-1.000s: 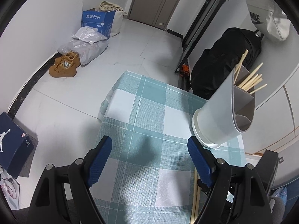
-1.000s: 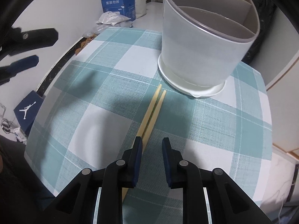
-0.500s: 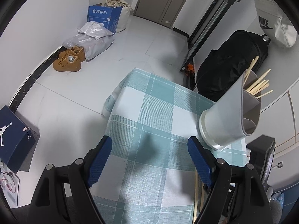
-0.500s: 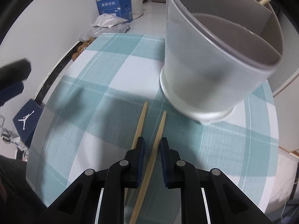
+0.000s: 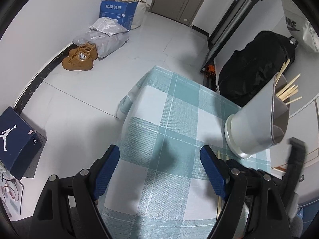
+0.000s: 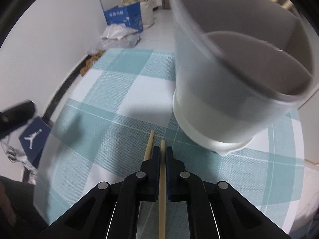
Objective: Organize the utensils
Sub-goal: 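Grasp one chopstick with the right tool and lift it upright, then grasp the last chopstick with the left tool while the right tool holds its chopstick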
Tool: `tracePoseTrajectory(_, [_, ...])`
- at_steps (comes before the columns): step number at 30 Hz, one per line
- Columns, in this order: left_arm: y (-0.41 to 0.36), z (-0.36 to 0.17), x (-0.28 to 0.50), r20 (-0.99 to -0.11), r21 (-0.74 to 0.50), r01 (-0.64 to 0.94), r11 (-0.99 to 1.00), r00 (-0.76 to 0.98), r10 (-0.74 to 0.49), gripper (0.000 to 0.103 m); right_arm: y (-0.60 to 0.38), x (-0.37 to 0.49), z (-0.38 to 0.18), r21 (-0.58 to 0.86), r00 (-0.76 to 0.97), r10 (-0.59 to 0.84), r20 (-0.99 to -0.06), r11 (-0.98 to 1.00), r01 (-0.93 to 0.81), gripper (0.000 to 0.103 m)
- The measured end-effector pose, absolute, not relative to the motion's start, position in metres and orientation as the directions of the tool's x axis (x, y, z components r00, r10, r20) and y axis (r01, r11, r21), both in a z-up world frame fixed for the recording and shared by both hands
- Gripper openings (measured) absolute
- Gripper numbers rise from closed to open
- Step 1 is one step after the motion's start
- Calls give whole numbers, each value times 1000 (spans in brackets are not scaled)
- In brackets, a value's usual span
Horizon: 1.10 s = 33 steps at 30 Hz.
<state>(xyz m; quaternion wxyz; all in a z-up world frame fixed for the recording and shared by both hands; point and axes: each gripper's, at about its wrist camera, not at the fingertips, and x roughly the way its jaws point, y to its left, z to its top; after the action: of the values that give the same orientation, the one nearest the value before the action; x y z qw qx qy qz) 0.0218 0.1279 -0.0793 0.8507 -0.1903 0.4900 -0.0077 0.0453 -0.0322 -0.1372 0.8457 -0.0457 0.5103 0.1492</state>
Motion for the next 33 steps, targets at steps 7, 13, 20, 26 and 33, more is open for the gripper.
tracePoseTrajectory(7, [100,-85,22,-849,-309,-89,947,474,-232,79,-77,27,-101,241,519,334,-787,940,-239,4])
tracePoseTrajectory(13, [64,-94,21,-876,-288,22,958,399,-272,79,-127,16,-85,430,573,420,-704,894,-126,4])
tracePoseTrajectory(20, [41,-102,25,-902,-247,71,966,347,-256,79,-182,7,-87,584,589,478,-652,812,-12,4])
tracePoseTrajectory(26, [26,-105,32,-914,-205,75,976,344,-218,79,-220,0,-92,691,607,523,-598,720,60,4])
tracePoseTrajectory(33, [13,-112,38,-928,-152,86,985,331,-172,79,-237,-1,-95,703,611,519,-597,705,88,4])
